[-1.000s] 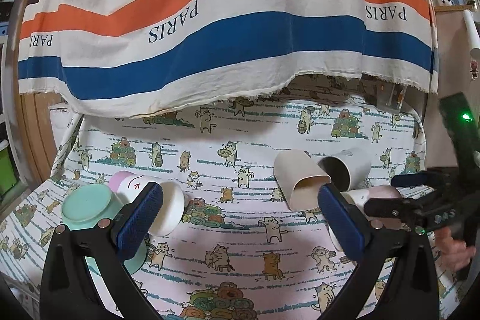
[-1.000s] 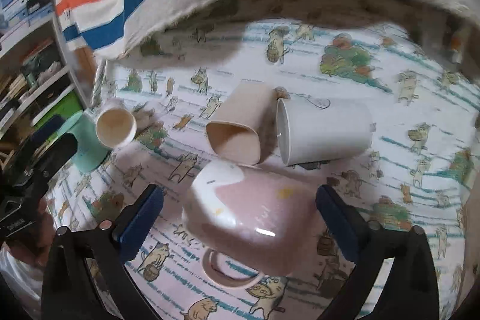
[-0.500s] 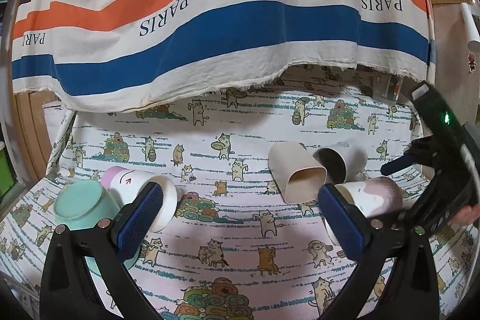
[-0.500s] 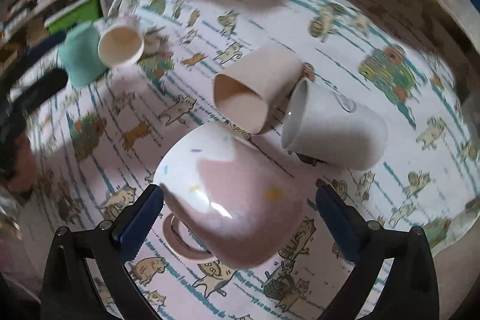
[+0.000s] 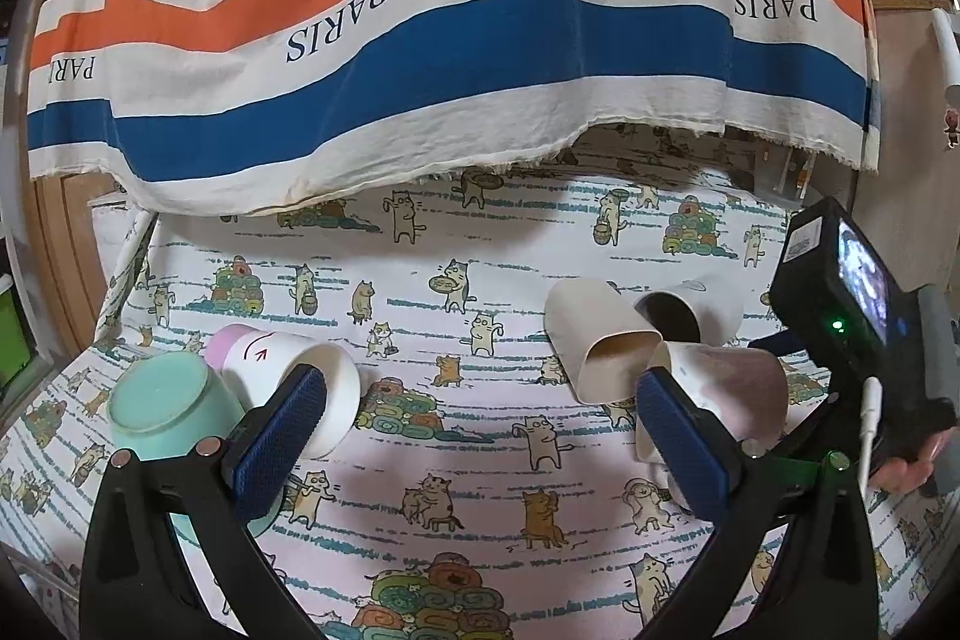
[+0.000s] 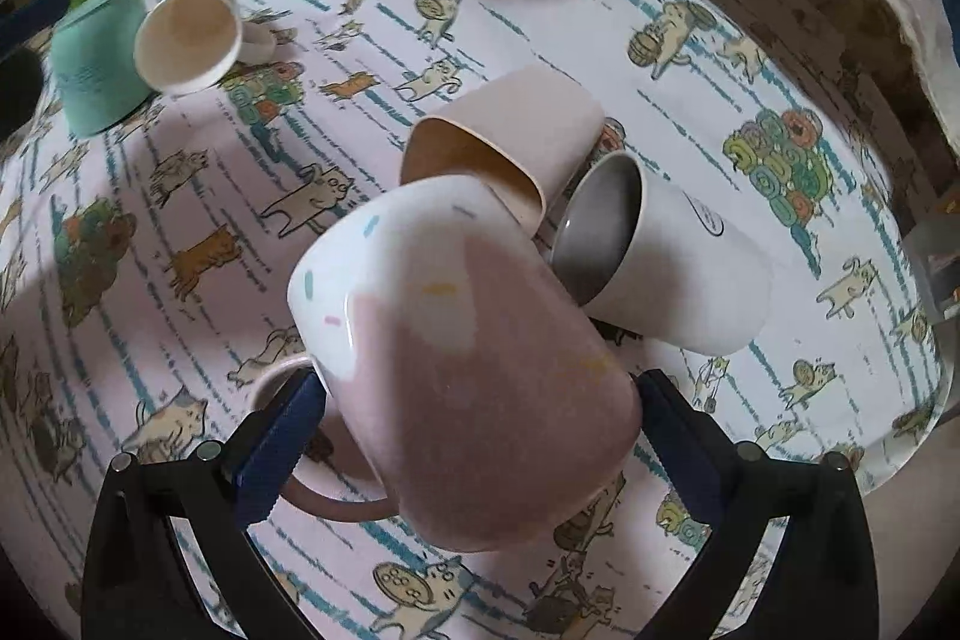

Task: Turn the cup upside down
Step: 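Lift the pink mug with the right gripper and turn its rim downward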

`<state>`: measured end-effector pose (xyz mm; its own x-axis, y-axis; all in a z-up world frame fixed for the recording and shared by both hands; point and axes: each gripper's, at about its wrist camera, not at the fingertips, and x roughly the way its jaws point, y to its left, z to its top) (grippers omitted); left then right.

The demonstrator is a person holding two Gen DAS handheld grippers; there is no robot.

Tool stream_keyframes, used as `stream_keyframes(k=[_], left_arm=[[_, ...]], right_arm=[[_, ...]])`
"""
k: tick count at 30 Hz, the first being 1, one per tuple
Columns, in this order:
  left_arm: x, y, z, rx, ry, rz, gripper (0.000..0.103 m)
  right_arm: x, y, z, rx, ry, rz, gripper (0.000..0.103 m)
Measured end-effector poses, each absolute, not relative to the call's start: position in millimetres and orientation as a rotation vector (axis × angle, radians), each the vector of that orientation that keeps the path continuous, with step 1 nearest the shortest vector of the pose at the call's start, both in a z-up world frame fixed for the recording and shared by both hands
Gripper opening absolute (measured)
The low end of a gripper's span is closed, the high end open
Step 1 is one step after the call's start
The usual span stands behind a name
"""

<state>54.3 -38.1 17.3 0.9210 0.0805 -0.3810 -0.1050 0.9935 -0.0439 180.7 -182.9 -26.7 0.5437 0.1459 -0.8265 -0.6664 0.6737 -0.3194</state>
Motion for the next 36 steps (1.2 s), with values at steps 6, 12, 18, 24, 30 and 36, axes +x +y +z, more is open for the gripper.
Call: stream_keyframes(k=[6,12,18,24,30,36], left_arm=[[55,-36,17,-0.074,0.397,0.094,0.103],[54,-35,19,-0.079,0.392,0.095,0.103],[53,-31,20,-0.094,0.384,0.107,0.103],[53,-27,21,-0.11,0.384,0.126,0.103],[53,-20,22,-0.136,0.385,0.136,0.103],[54,-15,22,-0.156,0.392,0.137,0.103]], right_arm=[[180,-190,-24,-0.576,0.889,0.503,0.094],[162,-193,-21,-0.469,0.91,0.492,0.093],[146,-194,-16,-0.248,0.933,0.44,0.093],[138,-206,-21,-0.052,0.955,0.303,0.093],[131,-211,-12,0.007,0.91,0.306,0.094],[134,-217,11,0.019,0.848,0.395,0.1]])
